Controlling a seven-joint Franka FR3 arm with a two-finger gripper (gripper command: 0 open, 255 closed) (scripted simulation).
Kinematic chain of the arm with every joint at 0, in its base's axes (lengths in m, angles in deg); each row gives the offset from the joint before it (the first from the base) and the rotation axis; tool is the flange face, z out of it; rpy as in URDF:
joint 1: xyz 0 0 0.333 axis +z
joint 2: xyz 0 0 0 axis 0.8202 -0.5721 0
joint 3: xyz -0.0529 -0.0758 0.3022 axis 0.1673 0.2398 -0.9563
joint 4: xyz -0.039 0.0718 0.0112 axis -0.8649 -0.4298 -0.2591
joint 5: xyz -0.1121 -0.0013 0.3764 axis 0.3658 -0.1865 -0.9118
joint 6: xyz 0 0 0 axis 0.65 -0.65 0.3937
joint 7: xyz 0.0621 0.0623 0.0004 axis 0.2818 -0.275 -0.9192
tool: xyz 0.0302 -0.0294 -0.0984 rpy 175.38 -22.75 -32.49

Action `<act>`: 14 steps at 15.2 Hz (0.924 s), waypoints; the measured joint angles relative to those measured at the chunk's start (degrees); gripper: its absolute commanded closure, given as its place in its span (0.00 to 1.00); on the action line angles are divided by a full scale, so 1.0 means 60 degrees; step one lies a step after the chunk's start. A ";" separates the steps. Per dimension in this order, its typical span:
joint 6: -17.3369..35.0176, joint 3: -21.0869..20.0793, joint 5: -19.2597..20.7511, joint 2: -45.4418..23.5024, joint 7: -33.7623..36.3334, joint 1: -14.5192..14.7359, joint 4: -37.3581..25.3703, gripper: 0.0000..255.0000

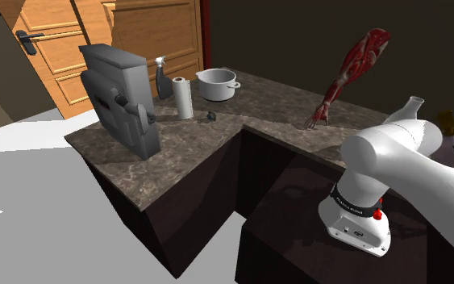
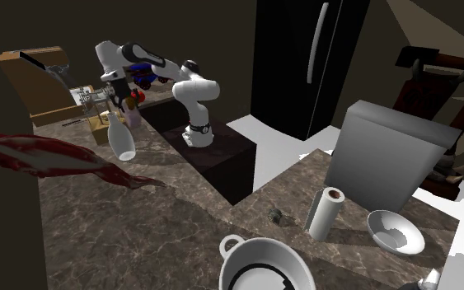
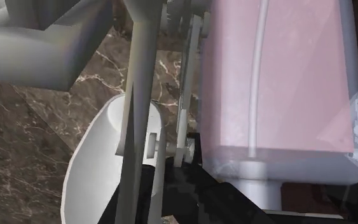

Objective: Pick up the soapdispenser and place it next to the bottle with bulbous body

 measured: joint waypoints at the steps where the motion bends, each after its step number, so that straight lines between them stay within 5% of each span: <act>1: 0.0160 0.0140 -0.0102 0.0000 0.0018 -0.0102 0.0166 1.00; 6: 0.1022 0.0918 -0.1310 -0.0615 -0.0431 -0.0462 0.0280 1.00; 10: 0.2196 0.1824 -0.2230 -0.1368 -0.0860 -0.1323 0.1035 1.00; 11: 0.2223 0.1828 -0.2235 -0.1372 -0.0861 -0.1322 0.1036 0.00; 14: 0.2592 0.0891 -0.1810 -0.1614 -0.0118 -0.1834 0.2075 0.00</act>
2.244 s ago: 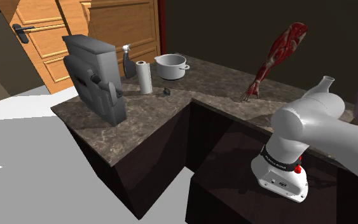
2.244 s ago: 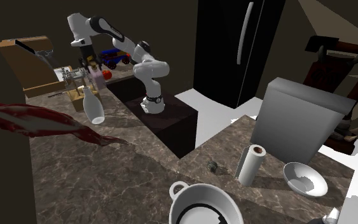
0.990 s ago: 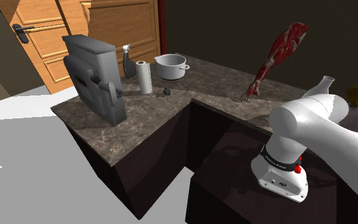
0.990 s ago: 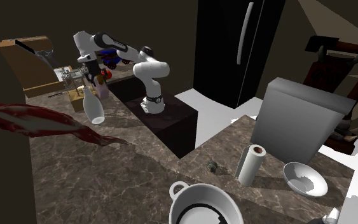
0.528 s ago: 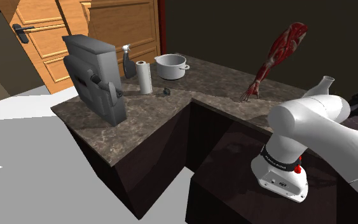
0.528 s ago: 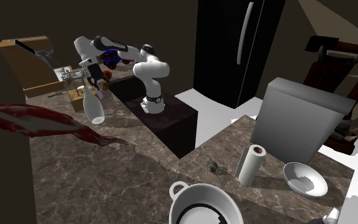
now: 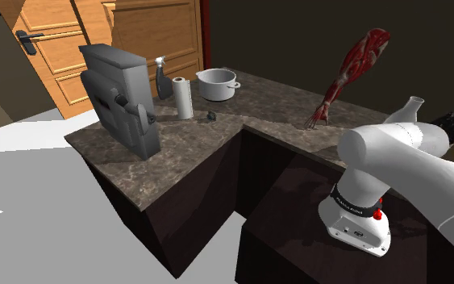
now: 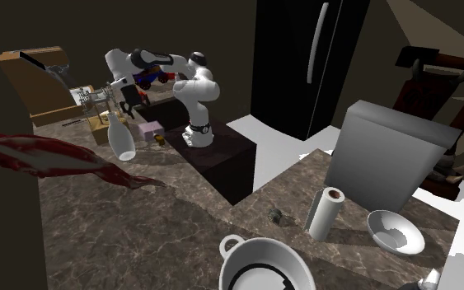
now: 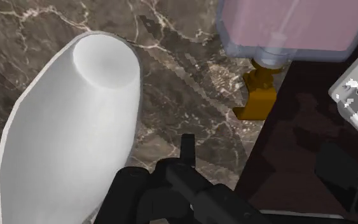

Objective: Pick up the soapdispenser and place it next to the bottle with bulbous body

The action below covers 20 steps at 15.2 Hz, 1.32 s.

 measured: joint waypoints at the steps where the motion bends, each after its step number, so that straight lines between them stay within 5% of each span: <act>1: 0.0230 -0.0743 0.0269 -0.0169 0.0608 -0.0294 0.0702 0.00; 4: 0.0563 -0.1475 0.0728 -0.0323 0.1439 -0.0610 0.1617 0.00; 16: 0.1110 -0.0740 0.1573 -0.0333 0.1636 -0.0831 0.2257 0.00; 17: 0.1110 -0.0740 0.1573 -0.0333 0.1636 -0.0831 0.2257 1.00; 20: 0.1110 -0.0740 0.1572 -0.0333 0.1636 -0.0831 0.2257 1.00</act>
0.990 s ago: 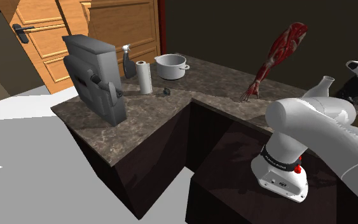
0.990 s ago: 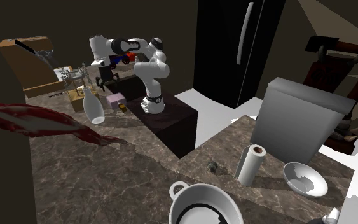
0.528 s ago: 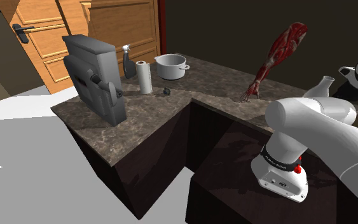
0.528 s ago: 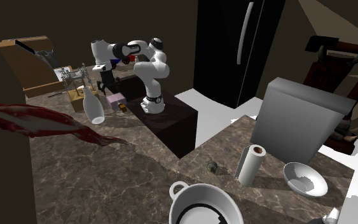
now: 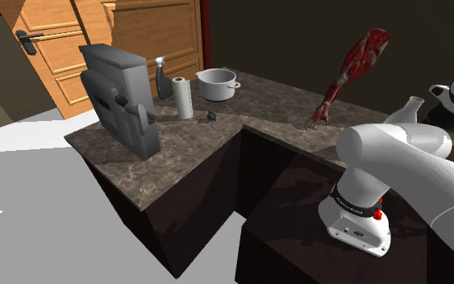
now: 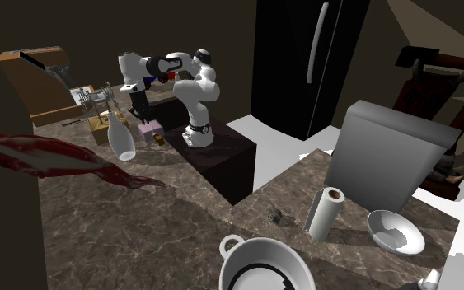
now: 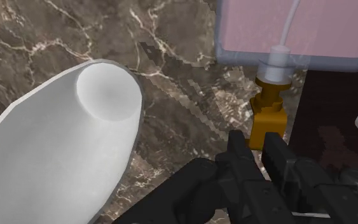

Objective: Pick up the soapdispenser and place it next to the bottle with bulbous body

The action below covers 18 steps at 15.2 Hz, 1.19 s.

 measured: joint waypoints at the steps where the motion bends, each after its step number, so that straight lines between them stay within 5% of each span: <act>1: 0.0000 0.0000 0.0000 0.0000 0.0000 0.0000 0.0000 1.00; 6: 0.0000 0.0000 0.0000 0.0000 0.0000 0.0000 0.0000 1.00; 7: 0.0000 0.0000 0.0000 0.0000 0.0000 0.0000 0.0000 0.00; 10: -0.0060 0.0280 0.0252 -0.0478 0.0186 0.0314 -0.0050 0.00; 15: -0.0248 0.1517 0.1112 -0.2175 0.1037 0.1584 -0.0123 0.00; 18: -0.0147 0.1991 0.1509 -0.2424 0.1174 0.1676 0.0027 0.00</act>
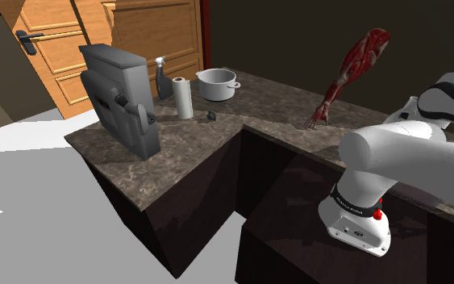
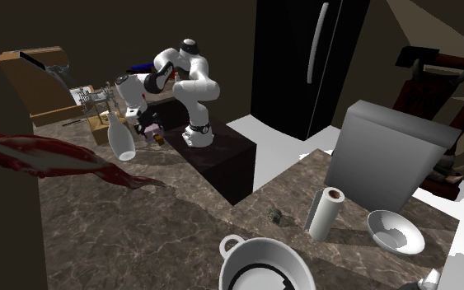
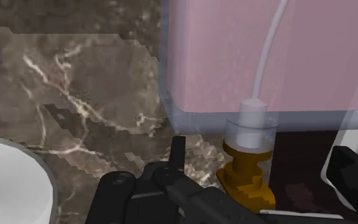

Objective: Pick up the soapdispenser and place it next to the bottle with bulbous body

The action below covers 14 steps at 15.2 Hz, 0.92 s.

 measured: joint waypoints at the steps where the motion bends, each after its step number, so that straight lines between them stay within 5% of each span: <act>1: 0.0086 0.0171 0.0142 -0.0044 0.0049 0.0043 0.0039 0.00; 11: 0.0441 0.0899 0.0830 -0.0141 0.0100 -0.0035 0.0280 0.00; 12: 0.0441 0.0899 0.0830 -0.0141 0.0100 -0.0035 0.0280 1.00; 14: 0.0441 0.0898 0.0828 -0.0140 0.0100 -0.0035 0.0281 1.00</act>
